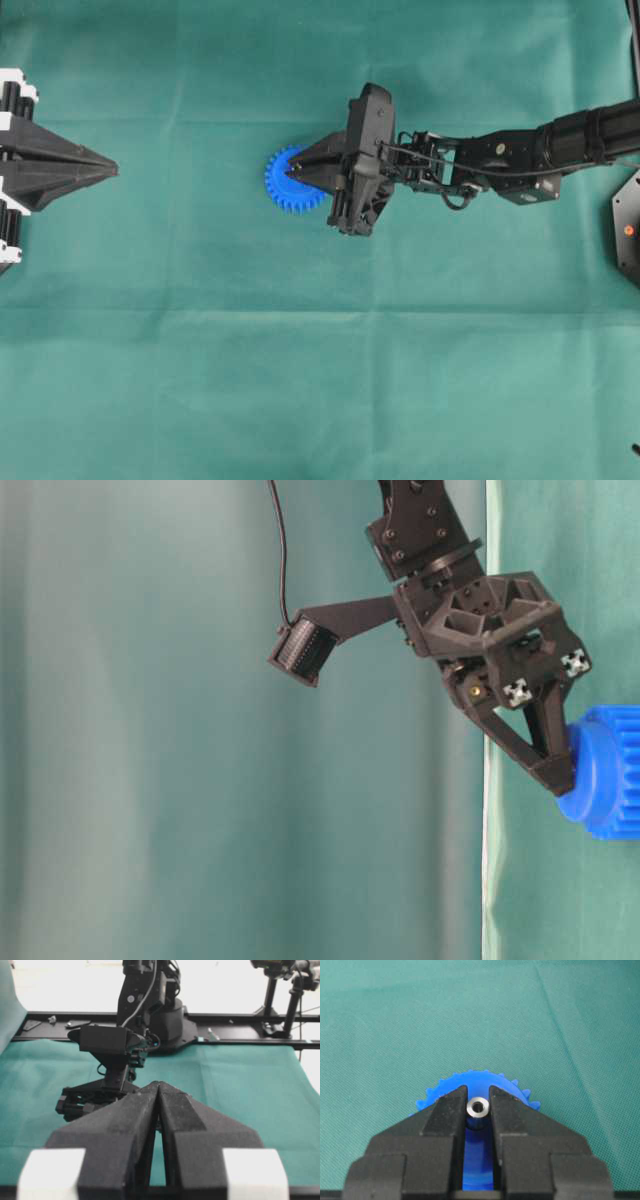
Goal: Insert the shaft placed at a random location into the center hole of the medium gear at another random location.
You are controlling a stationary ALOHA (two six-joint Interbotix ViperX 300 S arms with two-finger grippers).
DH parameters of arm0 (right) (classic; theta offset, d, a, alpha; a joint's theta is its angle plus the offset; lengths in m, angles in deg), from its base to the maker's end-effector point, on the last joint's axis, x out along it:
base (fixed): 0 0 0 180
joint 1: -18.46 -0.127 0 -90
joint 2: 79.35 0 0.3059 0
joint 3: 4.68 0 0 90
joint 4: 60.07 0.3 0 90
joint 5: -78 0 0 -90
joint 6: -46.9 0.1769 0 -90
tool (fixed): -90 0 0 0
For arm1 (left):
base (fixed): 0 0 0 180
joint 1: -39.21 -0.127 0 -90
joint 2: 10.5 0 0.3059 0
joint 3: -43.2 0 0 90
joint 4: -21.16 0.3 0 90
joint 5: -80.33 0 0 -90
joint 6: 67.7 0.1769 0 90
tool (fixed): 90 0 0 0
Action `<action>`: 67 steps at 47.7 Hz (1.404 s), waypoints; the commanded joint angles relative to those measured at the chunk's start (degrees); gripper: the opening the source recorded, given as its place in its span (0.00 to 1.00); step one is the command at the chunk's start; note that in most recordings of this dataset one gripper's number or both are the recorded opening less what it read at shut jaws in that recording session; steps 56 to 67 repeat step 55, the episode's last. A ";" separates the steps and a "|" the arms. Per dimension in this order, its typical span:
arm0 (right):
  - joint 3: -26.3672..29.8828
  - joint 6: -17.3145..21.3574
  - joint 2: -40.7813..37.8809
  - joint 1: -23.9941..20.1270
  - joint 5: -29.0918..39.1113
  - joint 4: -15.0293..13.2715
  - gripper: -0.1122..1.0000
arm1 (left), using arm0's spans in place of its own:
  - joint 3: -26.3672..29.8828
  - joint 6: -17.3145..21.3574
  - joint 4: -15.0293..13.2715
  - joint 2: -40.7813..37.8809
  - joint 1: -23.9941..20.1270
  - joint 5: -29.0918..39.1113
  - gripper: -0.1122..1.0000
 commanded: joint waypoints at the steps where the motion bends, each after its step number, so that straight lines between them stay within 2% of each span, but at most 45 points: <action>1: 0.70 -0.18 0.97 0.18 -0.88 0.26 0.22 | 0.97 0.00 0.18 -0.44 0.00 -0.35 0.10; 12: 1.14 0.09 1.14 0.18 0.09 0.26 0.25 | 0.97 -0.09 0.18 -0.44 0.00 -0.26 0.10; 15: 1.23 0.26 1.41 0.18 0.62 0.26 0.37 | 1.05 0.00 0.18 -0.53 0.00 -0.26 0.10; 23: 0.79 0.09 3.87 0.18 2.20 0.18 0.81 | 0.97 -0.09 0.18 -0.44 0.00 -0.35 0.10; 25: 0.70 0.00 4.75 0.18 2.64 0.18 0.88 | 0.97 -0.09 0.18 -0.44 0.00 -0.26 0.10; 27: 0.53 0.00 5.62 0.18 3.16 0.18 0.87 | 0.97 0.00 0.18 -0.44 0.00 -0.26 0.10; 31: 0.35 -0.09 7.38 0.18 4.39 0.09 0.78 | 0.97 -0.09 0.18 -0.44 0.00 -0.35 0.10; 33: 0.35 -0.18 8.26 0.18 5.10 0.00 0.76 | 0.97 -0.09 0.18 -0.44 0.00 -0.26 0.10; 40: 0.26 -0.26 10.90 0.18 7.47 -0.18 0.80 | 0.97 -0.09 0.18 -0.44 -0.09 -0.35 0.10; 54: -0.18 -0.18 13.54 0.09 10.55 -0.18 0.80 | 1.05 -0.09 0.18 -0.44 0.00 -0.35 0.10; 67: -0.26 -0.09 13.62 0.00 10.63 -0.18 0.80 | 0.97 -0.09 0.18 -0.44 0.09 -0.35 0.10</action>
